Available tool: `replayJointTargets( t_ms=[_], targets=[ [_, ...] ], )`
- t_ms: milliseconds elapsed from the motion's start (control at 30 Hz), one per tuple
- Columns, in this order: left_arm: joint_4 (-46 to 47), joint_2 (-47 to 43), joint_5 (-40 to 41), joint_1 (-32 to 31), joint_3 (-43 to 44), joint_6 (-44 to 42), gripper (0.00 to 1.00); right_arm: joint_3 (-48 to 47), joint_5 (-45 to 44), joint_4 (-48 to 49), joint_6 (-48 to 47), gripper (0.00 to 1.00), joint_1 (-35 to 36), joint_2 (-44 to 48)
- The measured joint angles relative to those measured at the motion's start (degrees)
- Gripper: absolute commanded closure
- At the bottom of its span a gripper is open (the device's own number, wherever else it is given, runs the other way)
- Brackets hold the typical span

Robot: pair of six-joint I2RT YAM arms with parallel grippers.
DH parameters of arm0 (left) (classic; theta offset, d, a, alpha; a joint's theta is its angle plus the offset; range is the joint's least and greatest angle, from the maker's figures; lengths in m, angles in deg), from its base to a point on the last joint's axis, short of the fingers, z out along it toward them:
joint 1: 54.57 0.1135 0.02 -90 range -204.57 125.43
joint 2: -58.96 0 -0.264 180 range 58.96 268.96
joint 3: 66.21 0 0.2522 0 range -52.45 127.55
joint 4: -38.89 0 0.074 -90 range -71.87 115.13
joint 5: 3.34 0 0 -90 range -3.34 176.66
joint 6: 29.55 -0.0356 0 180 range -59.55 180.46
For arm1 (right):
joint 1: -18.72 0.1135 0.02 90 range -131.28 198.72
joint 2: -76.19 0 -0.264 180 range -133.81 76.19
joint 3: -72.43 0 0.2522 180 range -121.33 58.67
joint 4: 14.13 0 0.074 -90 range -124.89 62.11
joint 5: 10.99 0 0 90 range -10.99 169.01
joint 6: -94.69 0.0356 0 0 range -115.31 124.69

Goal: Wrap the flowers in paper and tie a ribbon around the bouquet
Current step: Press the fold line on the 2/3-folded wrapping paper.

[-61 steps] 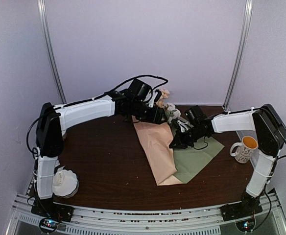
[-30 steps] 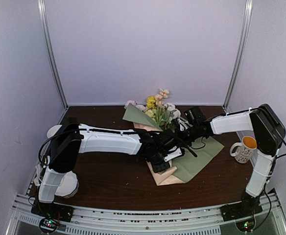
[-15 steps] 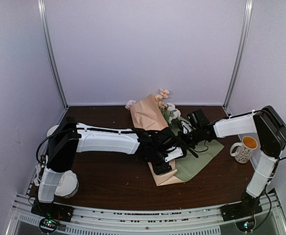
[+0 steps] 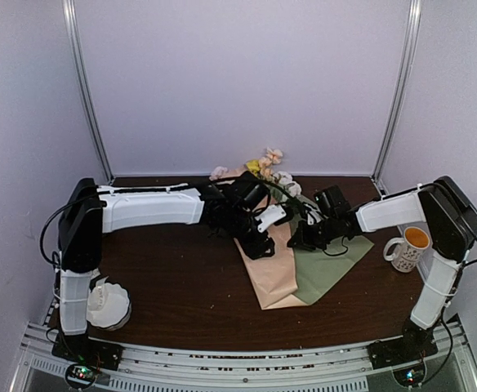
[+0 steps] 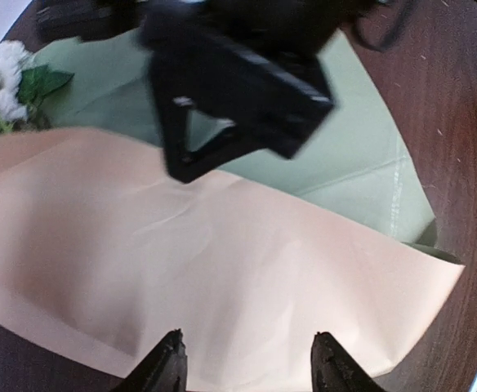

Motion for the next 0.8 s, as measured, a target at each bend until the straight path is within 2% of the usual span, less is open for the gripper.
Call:
replayJointTargets(
  t_ms=[133,233,333,533,800],
  targets=[
    [0.26,0.0,-0.76,6.93,0.33,3.98,0.46,0.63,0.0,0.09,-0.09,1.0,-0.15,0.0],
    [0.35,0.13,-0.26,12.63,2.05,6.19,0.42,0.63,0.04,0.07,-0.24,1.0,-0.17,0.0],
    [0.37,1.84,1.68,17.11,8.04,7.1,0.37,0.63,0.24,0.07,-0.28,1.0,-0.17,0.0],
    [1.36,10.69,5.79,16.68,24.65,7.08,0.28,0.63,0.85,0.02,-0.26,1.0,-0.39,0.0],
    [3.23,18.43,8.44,15.19,30.14,7.08,0.26,0.63,1.44,-0.55,-0.55,1.0,-0.5,0.0]
  ],
)
